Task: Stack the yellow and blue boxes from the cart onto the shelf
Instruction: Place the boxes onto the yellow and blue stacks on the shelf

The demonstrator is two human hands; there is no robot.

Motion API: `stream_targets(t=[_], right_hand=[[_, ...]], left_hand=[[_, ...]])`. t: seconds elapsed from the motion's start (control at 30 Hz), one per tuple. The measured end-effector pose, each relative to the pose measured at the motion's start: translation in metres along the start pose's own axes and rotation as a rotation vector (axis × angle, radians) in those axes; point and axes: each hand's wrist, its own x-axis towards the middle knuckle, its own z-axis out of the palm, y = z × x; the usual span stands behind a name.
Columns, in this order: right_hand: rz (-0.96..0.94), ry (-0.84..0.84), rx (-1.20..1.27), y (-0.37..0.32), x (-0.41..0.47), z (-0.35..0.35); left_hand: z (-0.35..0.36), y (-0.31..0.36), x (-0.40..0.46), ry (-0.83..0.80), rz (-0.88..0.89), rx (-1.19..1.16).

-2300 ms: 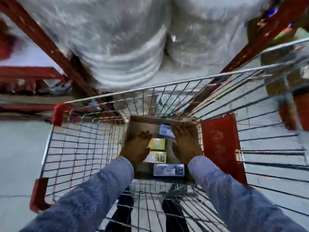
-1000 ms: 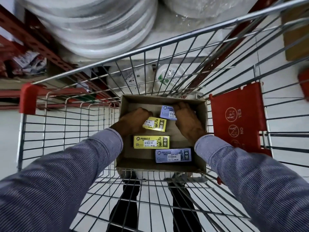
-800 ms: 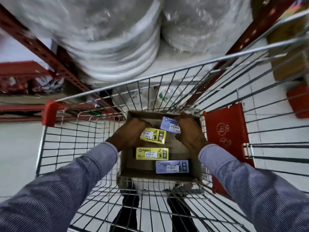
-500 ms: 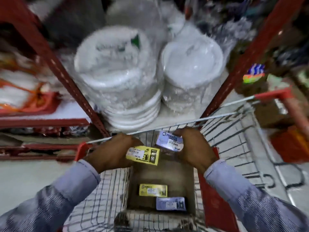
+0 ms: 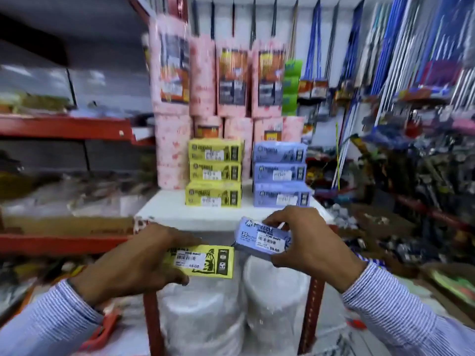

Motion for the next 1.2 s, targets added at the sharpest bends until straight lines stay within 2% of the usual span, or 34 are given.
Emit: stream_targets(t=[0.13, 0.27, 0.47, 0.73, 1.0, 1.2], right_hand=[[-0.022, 0.098, -0.050, -0.005, 0.024, -0.042], [-0.025, 0.244, -0.106, 0.002, 0.054, -0.070], [-0.021, 0.272, -0.215, 0.025, 0.097, -0.057], [-0.052, 0.268, -0.302, 0.052, 0.121, -0.018], [-0.075, 0.298, -0.312, 0.057, 0.123, -0.010], [-0.068, 0.285, -0.301, 0.054, 0.119, -0.011]], left_hand=[[-0.038, 0.002, 0.019, 0.132, -0.008, 0.028], [-0.056, -0.003, 0.054, 0.266, -0.020, -0.040], [-0.047, -0.018, 0.116, 0.411, -0.056, -0.043], [-0.025, -0.040, 0.157, 0.375, -0.114, 0.011], [-0.017, -0.050, 0.164, 0.332, -0.172, -0.128], [-0.014, -0.052, 0.164, 0.306, -0.190, -0.145]])
